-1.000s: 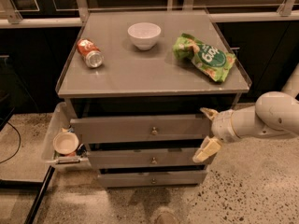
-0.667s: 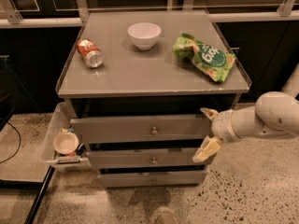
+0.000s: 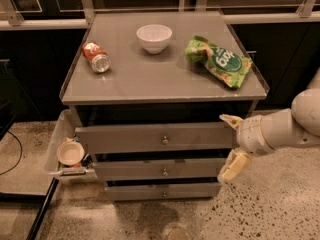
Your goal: Close top drawer
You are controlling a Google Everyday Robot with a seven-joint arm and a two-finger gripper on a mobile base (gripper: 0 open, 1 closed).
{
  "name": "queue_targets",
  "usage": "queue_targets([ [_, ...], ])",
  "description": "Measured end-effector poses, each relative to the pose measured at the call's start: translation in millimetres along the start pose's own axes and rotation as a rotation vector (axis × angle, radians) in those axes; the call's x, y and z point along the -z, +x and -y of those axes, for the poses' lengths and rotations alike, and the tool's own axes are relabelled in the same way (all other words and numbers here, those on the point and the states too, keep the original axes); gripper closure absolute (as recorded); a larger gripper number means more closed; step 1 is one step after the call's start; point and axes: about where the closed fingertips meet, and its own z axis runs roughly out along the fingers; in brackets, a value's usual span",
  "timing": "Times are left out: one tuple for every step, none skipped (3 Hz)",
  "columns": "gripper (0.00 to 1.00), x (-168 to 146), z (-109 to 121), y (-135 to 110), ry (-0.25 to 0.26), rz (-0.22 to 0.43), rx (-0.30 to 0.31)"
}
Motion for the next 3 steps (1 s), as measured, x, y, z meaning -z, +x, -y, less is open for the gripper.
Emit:
queue_targets([
  [0.0, 36.6, -12.6, -14.7, 0.018, -0.017, 0.042],
  [0.0, 71.3, 3.3, -38.4, 0.081, -0.08, 0.149],
  [0.0, 79.4, 7.2, -44.5, 0.096, -0.1, 0.181],
])
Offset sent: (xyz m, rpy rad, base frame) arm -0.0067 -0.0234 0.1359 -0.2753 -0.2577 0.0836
